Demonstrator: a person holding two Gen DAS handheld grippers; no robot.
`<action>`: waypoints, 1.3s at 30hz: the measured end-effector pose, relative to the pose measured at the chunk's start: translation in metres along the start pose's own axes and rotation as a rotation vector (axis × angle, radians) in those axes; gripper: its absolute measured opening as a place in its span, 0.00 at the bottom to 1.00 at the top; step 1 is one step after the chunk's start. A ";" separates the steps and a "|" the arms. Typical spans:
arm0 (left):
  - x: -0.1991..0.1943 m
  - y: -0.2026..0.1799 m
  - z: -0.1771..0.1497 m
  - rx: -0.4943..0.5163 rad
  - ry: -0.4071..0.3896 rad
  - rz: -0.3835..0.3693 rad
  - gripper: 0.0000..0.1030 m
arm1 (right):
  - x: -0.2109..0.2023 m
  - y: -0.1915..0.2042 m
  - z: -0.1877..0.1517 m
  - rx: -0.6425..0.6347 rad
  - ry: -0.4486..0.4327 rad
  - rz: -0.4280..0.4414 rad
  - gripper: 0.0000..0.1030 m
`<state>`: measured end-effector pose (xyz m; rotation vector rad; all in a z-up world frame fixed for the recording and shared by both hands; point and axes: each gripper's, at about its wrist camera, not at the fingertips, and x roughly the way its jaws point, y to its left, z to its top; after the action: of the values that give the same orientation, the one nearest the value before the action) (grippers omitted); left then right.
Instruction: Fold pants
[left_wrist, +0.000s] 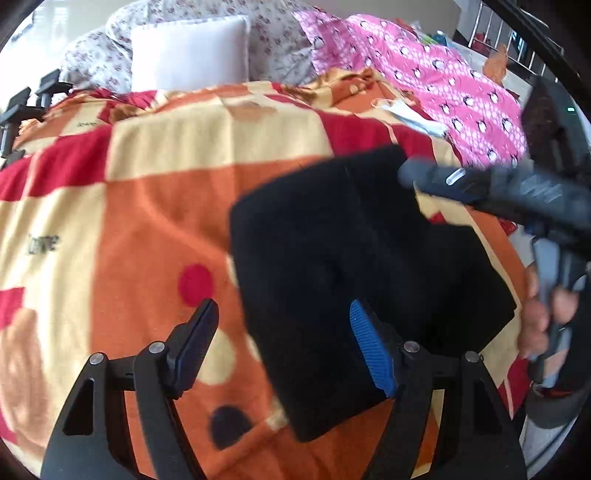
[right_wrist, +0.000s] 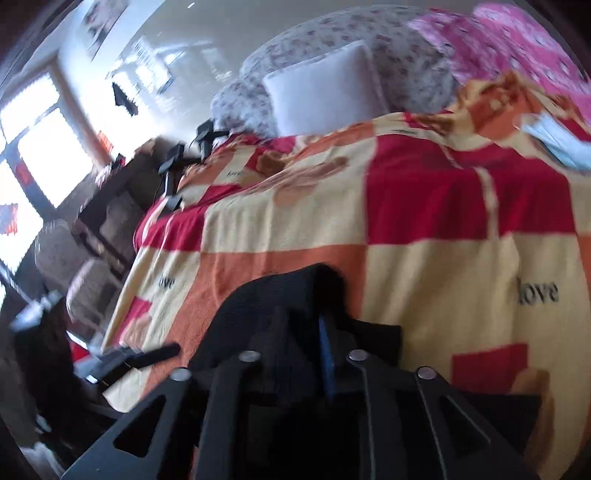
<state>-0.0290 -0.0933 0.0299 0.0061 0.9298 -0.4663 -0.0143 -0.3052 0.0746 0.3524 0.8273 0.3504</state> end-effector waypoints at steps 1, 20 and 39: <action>0.001 0.000 -0.001 -0.001 -0.006 0.000 0.72 | -0.009 -0.008 -0.002 0.031 -0.028 0.021 0.58; -0.065 0.017 0.002 -0.070 -0.129 0.007 0.75 | -0.037 0.022 0.003 -0.017 -0.072 0.181 0.14; -0.021 -0.068 0.029 0.093 -0.071 0.032 0.75 | -0.114 -0.080 -0.044 0.126 -0.130 -0.180 0.42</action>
<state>-0.0440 -0.1525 0.0762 0.0881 0.8371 -0.4767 -0.1062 -0.4184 0.0856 0.4106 0.7484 0.1060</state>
